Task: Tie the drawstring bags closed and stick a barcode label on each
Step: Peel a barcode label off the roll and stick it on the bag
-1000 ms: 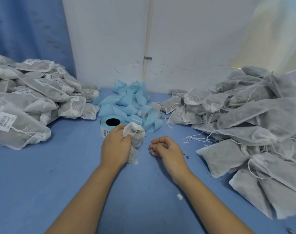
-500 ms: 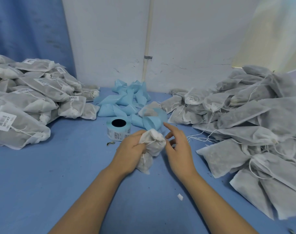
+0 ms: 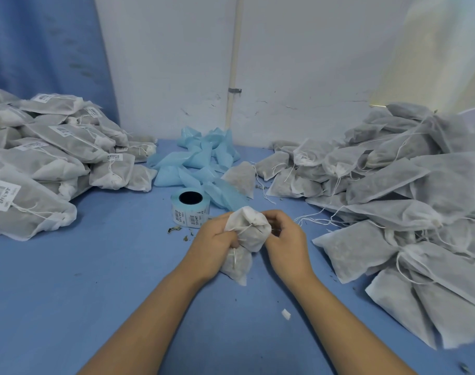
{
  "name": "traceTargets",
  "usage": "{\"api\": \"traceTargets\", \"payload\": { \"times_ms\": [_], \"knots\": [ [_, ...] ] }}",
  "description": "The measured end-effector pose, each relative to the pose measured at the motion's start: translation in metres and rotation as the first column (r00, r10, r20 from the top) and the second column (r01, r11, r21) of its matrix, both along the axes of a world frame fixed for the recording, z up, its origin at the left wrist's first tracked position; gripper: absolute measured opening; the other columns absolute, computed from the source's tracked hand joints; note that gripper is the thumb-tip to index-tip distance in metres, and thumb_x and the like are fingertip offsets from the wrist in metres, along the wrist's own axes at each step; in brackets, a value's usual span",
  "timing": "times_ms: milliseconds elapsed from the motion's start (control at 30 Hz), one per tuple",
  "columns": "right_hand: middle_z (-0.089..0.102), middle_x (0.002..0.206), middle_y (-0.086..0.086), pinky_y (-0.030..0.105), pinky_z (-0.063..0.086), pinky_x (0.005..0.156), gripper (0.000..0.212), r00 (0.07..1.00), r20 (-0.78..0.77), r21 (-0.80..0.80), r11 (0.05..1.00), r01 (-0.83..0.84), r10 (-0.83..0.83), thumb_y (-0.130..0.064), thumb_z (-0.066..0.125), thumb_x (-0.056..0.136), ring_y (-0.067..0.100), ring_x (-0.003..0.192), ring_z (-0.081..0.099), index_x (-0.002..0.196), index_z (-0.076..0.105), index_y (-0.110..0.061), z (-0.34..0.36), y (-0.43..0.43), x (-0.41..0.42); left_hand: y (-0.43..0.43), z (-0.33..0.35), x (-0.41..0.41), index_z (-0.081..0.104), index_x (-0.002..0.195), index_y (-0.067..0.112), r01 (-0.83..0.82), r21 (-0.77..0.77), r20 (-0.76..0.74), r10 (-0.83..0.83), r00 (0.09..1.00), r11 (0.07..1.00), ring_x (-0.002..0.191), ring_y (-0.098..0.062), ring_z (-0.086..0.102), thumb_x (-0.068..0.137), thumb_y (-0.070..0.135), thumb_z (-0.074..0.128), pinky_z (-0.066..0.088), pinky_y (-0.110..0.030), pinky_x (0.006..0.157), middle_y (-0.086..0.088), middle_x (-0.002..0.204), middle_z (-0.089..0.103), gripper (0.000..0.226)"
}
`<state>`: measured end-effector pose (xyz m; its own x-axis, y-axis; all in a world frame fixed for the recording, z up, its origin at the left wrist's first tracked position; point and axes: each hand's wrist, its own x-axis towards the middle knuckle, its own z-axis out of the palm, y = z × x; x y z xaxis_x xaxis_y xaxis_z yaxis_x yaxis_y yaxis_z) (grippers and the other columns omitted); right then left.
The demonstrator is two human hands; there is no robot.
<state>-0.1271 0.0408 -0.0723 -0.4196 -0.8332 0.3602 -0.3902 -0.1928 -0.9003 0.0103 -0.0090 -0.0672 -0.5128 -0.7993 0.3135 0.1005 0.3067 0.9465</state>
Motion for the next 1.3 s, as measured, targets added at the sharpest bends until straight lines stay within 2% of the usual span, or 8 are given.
{"api": "traceTargets", "payload": {
  "times_ms": [100,200,300,600,967,1100,1200,1300],
  "knots": [
    [0.071,0.09,-0.003,0.011,0.047,0.071,0.015,1.0,0.006,0.003,1.0,0.019,-0.019,-0.001,0.063,0.086,0.002,0.08,0.064,0.096,0.067,-0.012,-0.001,-0.002,-0.001,-0.001,0.0,0.001,0.065,0.083,0.018,-0.1,-0.032,-0.013,0.099,0.995,0.995,0.072,0.0,0.056,0.06,0.01,0.044,0.043,-0.014,0.065,0.014,0.077,0.064,0.032],
    [0.072,0.09,-0.002,0.011,0.047,0.072,0.012,0.999,0.03,-0.002,1.0,0.031,-0.031,-0.005,0.063,0.088,0.003,0.081,0.066,0.096,0.068,-0.012,-0.002,-0.004,-0.001,-0.002,0.003,0.002,0.062,0.06,0.031,-0.142,-0.009,-0.04,0.141,0.989,0.99,0.059,0.005,0.049,0.059,0.009,0.043,0.038,-0.01,0.056,0.02,0.062,0.058,0.028],
    [0.073,0.09,-0.005,0.012,0.048,0.074,0.018,0.999,0.046,0.016,1.0,-0.003,0.002,-0.001,0.06,0.088,0.003,0.083,0.067,0.094,0.069,-0.016,-0.002,-0.004,-0.001,-0.002,0.004,0.003,0.06,0.051,0.029,-0.118,0.061,-0.054,0.121,0.991,0.991,0.052,0.005,0.045,0.056,0.008,0.044,0.036,-0.008,0.05,0.019,0.054,0.053,0.027],
    [0.074,0.094,-0.004,0.014,0.049,0.079,0.013,0.985,0.167,0.046,0.998,-0.043,0.035,-0.008,0.062,0.09,0.008,0.089,0.069,0.099,0.072,-0.01,-0.002,-0.006,-0.005,-0.005,0.006,0.006,0.058,0.063,0.014,-0.141,0.23,-0.042,0.155,0.987,0.963,0.061,-0.011,0.05,0.052,0.01,0.048,0.039,-0.02,0.055,0.006,0.059,0.056,0.015],
    [0.073,0.073,-0.009,0.009,0.045,0.066,0.015,0.961,0.265,-0.003,0.997,-0.08,0.078,-0.003,0.061,0.089,0.0,0.07,0.066,0.087,0.071,-0.015,0.003,-0.004,-0.004,-0.005,0.01,0.007,0.054,0.065,0.008,-0.185,0.31,-0.016,0.199,0.98,0.933,0.065,-0.019,0.048,0.049,0.011,0.048,0.036,-0.026,0.057,-0.005,0.064,0.05,0.017],
    [0.07,0.075,-0.01,0.014,0.047,0.069,0.014,0.956,0.288,0.008,0.998,0.063,-0.063,-0.009,0.064,0.088,0.008,0.076,0.064,0.083,0.069,-0.021,0.002,-0.006,-0.008,-0.007,0.009,0.008,0.054,0.073,0.003,-0.199,0.349,-0.047,0.229,0.972,0.916,0.064,-0.02,0.048,0.051,0.011,0.05,0.035,-0.026,0.055,-0.007,0.066,0.049,0.023],
    [0.066,0.077,-0.008,0.022,0.048,0.073,0.017,0.901,0.381,-0.021,0.973,0.23,-0.205,-0.01,0.064,0.088,0.015,0.08,0.06,0.081,0.068,-0.024,0.001,-0.006,-0.011,-0.008,0.007,0.007,0.059,0.076,0.008,-0.226,0.345,-0.071,0.265,0.962,0.911,0.065,-0.017,0.052,0.069,0.001,0.055,0.041,-0.023,0.056,-0.002,0.068,0.056,0.011],
    [0.068,0.07,-0.006,0.02,0.05,0.07,0.016,0.868,0.455,-0.093,0.959,0.269,-0.199,-0.005,0.062,0.09,0.009,0.071,0.064,0.083,0.068,-0.02,0.005,-0.003,-0.008,-0.01,0.006,0.006,0.062,0.092,0.023,-0.254,0.274,-0.11,0.292,0.95,0.928,0.081,-0.013,0.059,0.083,-0.01,0.046,0.046,-0.023,0.072,0.004,0.086,0.064,0.038]
  ]
}}
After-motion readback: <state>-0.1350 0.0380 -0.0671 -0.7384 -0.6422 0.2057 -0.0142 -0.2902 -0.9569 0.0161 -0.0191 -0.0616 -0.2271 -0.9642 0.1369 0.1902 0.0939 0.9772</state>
